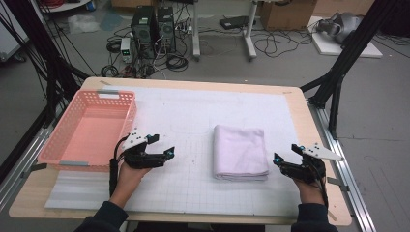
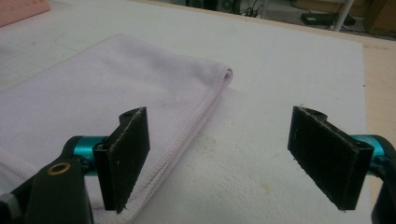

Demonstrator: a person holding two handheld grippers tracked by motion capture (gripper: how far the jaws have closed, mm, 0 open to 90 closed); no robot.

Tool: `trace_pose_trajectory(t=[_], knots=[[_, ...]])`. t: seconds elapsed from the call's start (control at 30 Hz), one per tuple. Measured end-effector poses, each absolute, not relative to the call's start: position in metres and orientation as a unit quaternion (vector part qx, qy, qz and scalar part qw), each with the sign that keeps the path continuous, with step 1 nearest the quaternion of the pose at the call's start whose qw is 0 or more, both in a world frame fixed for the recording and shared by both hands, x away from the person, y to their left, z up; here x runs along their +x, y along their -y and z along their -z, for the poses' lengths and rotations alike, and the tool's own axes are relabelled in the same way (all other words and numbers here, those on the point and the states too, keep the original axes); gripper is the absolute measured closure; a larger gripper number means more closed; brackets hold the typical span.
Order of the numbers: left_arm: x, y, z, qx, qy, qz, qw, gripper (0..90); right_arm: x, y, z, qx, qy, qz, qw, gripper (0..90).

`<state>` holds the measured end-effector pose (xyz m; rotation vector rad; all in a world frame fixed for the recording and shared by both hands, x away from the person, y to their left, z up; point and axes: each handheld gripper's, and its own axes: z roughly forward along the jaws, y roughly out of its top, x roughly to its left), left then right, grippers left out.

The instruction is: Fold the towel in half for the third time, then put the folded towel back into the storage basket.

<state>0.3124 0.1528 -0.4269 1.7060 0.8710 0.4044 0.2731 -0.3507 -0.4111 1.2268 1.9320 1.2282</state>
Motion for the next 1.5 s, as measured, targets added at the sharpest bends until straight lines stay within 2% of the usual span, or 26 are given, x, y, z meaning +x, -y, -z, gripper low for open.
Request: trace_pose_trajectory(t=[0.47, 0.67, 1.13, 1.5], knots=[[0.316, -0.15, 0.43, 0.719, -0.393, -0.156, 0.551, 17.5, 0.273, 0.352, 0.415, 0.461, -0.721, -0.444, 0.267, 19.7], [0.316, -0.14, 0.431, 0.733, -0.394, -0.153, 0.534, 18.6, 0.273, 0.353, 0.416, 0.462, -0.724, -0.438, 0.266, 19.8], [0.321, -0.098, 0.43, 0.748, -0.381, -0.106, 0.533, 22.3, 0.27, 0.358, 0.419, 0.471, -0.725, -0.427, 0.263, 19.8], [0.345, -0.046, 0.424, 0.748, -0.391, -0.057, 0.534, 23.0, 0.271, 0.358, 0.421, 0.47, -0.727, -0.426, 0.261, 19.8]])
